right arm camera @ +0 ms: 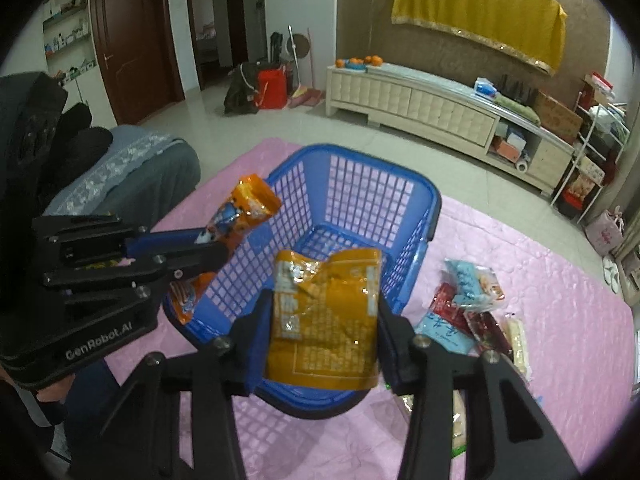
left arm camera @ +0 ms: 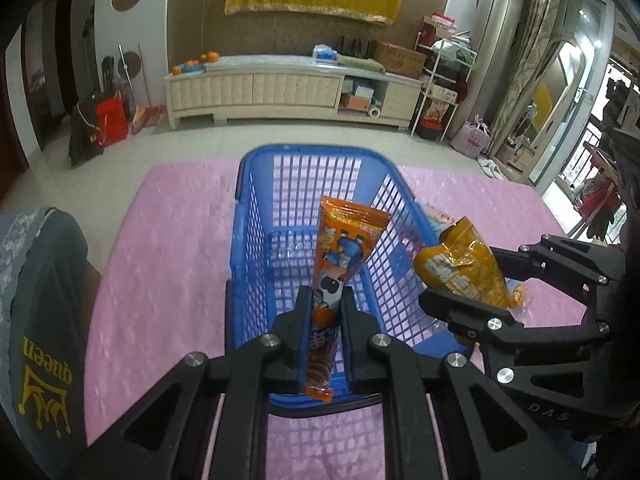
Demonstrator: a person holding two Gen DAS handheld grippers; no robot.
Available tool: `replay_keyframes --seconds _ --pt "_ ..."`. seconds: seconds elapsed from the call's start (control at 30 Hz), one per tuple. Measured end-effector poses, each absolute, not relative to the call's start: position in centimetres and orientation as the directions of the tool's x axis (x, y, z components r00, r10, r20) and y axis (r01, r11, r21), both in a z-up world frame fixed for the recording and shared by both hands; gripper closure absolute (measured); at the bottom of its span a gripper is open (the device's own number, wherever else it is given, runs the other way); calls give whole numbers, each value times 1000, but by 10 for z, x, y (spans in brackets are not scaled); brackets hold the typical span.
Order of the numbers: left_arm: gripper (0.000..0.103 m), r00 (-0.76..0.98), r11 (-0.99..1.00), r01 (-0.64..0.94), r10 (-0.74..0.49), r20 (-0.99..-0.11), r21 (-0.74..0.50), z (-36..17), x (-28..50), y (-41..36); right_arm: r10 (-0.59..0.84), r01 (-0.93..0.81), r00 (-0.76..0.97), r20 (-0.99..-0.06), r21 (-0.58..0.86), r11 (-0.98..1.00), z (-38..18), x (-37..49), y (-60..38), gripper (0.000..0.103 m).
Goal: Organize snacks
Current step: 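Carry both snacks over the blue basket and open both tools to drop them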
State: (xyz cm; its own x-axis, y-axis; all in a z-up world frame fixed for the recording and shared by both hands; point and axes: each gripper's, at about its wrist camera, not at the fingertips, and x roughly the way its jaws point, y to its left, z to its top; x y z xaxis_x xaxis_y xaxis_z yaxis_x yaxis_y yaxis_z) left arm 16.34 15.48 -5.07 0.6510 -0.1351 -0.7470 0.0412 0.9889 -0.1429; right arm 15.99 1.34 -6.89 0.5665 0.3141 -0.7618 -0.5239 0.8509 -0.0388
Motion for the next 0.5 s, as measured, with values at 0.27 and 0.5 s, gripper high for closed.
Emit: replay_keyframes --seconds 0.27,0.5 --pt "91 642 986 25 -143 -753 -165 -59 166 160 291 -532 535 -793 -48 845 -87 167 28 52" --pt "78 633 986 17 -138 -762 -164 -63 165 163 299 -527 521 -800 -25 850 -90 169 25 52"
